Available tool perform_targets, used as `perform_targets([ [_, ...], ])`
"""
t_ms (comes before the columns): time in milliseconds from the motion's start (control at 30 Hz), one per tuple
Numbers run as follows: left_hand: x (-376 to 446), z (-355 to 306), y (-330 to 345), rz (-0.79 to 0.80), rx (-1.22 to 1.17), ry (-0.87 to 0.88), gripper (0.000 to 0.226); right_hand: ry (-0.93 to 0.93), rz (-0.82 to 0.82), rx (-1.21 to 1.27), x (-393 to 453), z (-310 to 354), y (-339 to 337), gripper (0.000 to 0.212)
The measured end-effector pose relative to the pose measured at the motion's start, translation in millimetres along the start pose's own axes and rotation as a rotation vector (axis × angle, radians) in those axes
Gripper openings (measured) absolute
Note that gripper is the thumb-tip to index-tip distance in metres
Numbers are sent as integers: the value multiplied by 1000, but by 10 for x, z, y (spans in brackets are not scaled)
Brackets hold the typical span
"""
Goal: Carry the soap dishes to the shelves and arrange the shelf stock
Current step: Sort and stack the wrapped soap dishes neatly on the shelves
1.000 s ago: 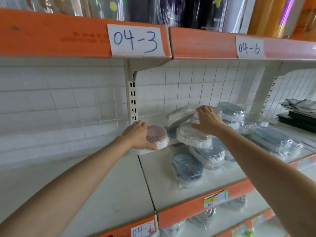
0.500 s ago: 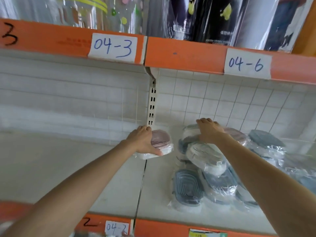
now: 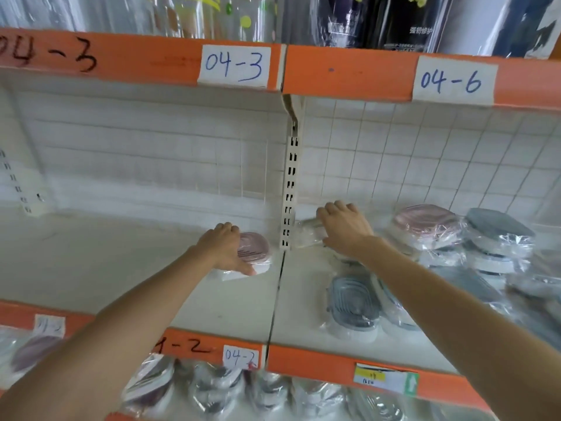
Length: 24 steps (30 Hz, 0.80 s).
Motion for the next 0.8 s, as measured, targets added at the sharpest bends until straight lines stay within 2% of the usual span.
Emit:
perform_targets([
  [167, -340, 630, 281, 49, -43, -88, 100, -91, 103, 18, -90, 846, 244, 51],
  [333, -596, 919, 502, 82, -32, -64, 100, 10, 173, 72, -252, 1321, 425, 59],
  [500, -651, 998, 656, 66, -46, -23, 100, 20, 148, 63, -438, 1497, 449, 65],
  [700, -611, 1035, 703, 42, -92, 21, 101, 24, 202, 176, -614, 1496, 501, 65],
  [800, -606, 1019, 698, 53, -105, 36, 101, 64, 248, 220, -661, 1387, 510, 72],
])
Point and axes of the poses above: each hand's wrist, its own x-axis towards the middle knuckle, its own y-axis out of the palm, z = x × y, the point moved 8 cm from there along x, towards the middle knuckle, and after that the axes turned 2 degrees about y, right-handed, at the moved point
